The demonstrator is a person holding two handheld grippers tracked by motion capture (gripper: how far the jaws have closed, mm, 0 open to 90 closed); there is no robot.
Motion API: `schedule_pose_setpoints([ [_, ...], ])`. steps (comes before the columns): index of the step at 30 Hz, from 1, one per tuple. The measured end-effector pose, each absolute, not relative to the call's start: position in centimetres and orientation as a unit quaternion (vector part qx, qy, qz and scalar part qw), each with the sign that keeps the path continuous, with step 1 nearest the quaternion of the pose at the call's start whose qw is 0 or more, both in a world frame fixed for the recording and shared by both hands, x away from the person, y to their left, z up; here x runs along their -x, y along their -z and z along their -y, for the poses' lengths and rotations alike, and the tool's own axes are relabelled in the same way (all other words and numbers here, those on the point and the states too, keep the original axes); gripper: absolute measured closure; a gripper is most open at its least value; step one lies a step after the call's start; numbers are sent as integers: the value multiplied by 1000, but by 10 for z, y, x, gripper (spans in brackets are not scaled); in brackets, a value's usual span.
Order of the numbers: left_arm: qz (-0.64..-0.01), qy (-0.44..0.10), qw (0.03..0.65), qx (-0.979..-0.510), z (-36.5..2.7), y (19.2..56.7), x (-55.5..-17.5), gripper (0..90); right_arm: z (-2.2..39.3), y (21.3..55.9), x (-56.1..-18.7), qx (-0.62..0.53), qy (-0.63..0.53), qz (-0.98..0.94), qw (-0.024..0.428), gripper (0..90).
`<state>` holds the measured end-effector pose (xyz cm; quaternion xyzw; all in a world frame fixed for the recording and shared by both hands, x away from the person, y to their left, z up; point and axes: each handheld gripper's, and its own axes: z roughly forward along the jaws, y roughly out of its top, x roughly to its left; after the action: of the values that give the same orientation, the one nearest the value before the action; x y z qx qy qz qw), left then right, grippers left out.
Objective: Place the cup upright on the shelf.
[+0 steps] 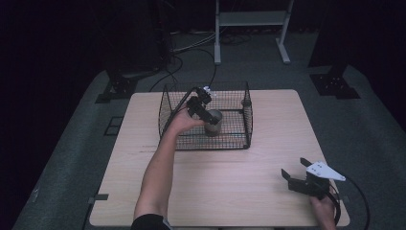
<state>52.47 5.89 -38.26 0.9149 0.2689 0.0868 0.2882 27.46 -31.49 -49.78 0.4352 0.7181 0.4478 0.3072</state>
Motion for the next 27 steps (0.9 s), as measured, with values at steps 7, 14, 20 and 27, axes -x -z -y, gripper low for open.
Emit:
schedule_pose_setpoints([
  [7, -277, -112, 300, -906, -71, 373, -514, 49, 315, 498, -274, -436, -447, -718, 307, 134],
  [14, -293, -119, 328, -890, -88, 363, -500, 52, 315, 498, -274, -439, -448, -716, 307, 134],
  [20, -290, -132, 343, -884, -97, 357, -484, 52, 316, 498, -275, -441, -448, -715, 306, 134],
  [27, -280, -138, 359, -880, -101, 354, -466, 52, 316, 498, -275, -440, -448, -715, 307, 134],
])
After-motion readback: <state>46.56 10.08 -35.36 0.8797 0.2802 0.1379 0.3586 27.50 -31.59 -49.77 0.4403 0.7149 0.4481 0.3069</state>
